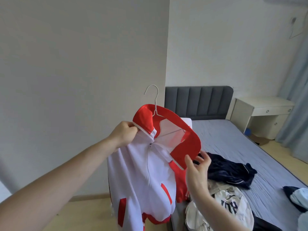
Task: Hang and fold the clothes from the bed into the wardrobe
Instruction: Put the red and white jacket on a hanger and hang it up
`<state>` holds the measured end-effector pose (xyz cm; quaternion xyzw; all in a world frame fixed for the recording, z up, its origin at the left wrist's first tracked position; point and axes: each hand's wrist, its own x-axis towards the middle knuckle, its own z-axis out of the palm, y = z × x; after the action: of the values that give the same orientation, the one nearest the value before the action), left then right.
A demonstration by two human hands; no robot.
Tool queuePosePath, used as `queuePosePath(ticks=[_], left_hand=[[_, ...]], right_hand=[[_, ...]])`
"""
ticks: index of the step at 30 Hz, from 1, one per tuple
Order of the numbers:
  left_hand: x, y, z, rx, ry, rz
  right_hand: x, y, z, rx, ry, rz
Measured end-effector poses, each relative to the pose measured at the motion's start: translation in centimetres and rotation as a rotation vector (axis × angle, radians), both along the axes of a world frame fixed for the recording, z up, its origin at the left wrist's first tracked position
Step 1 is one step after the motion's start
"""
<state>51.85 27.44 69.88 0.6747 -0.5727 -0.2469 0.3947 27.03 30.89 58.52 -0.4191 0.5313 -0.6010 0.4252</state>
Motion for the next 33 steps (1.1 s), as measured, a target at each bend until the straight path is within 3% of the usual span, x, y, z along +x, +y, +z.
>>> queuePosePath(ticks=[3,9,15,19,23,27,33], left_hand=[[-0.2,0.0,-0.1,0.007,0.027,-0.010],[-0.4,0.2,-0.8,0.037,0.117,-0.032],[-0.6,0.3,-1.9,0.075,0.170,-0.061],[-0.3,0.4,-2.2,0.103,0.206,-0.084],[0.1,0.6,-2.4,0.117,0.217,-0.091],[1.0,0.8,-2.5,0.052,0.157,0.000],[2.1,1.8,-4.4,-0.076,-0.242,-0.068]], right_hand=[[2.5,1.5,-2.1,-0.026,0.054,0.000],[6.2,1.5,-1.8,0.008,0.302,0.272],[8.5,-1.7,1.7,0.022,0.201,0.422],[9.2,-2.3,2.3,0.188,0.075,0.408],[9.5,-2.5,2.1,0.207,0.046,0.427],[8.4,-3.2,2.3,0.256,0.079,0.462],[5.6,-4.0,3.7,0.324,-0.005,0.540]])
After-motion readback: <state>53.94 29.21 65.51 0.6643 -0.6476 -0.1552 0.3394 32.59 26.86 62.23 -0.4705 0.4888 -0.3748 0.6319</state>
